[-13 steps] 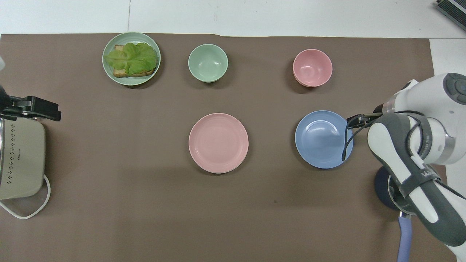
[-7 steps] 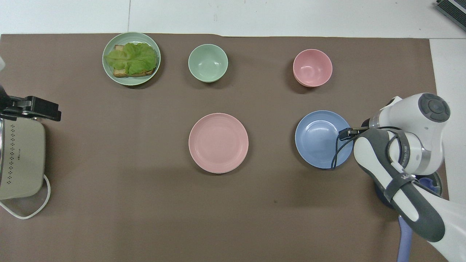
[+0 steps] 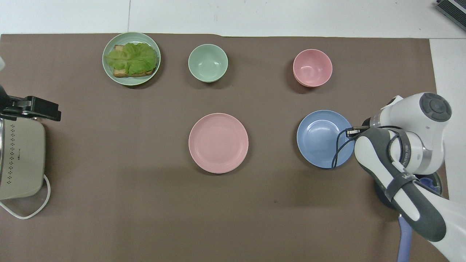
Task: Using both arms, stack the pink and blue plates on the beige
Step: 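Grasp the blue bowl rim with the right gripper and lift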
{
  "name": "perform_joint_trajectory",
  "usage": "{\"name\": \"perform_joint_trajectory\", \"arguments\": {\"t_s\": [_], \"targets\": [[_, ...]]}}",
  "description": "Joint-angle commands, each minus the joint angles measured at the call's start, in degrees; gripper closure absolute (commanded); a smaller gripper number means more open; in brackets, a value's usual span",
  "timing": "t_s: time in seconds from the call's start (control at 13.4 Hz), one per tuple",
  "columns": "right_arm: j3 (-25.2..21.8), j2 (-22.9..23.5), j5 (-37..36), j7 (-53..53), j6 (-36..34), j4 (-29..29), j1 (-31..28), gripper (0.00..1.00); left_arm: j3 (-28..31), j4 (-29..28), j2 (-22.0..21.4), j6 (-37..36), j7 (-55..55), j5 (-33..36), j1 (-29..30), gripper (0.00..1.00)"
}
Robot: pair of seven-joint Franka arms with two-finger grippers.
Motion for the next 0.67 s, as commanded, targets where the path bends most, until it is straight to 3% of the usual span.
{"name": "perform_joint_trajectory", "arguments": {"t_s": [0.0,0.3,0.6], "targets": [[-0.11,-2.02,0.81,0.01,-8.16,5.12,-0.35,1.0,-0.05,-0.3,-0.39,-0.44,0.6,0.81,0.17,0.0],[-0.02,-9.4,0.55,-0.34,-18.29,8.3,-0.36,1.0,-0.05,-0.3,-0.39,-0.45,0.6,0.81,0.17,0.0],[1.81,-10.3,0.81,-0.16,-17.79,8.83,1.39,1.0,-0.05,-0.3,-0.39,-0.45,0.6,0.81,0.17,0.0]]}}
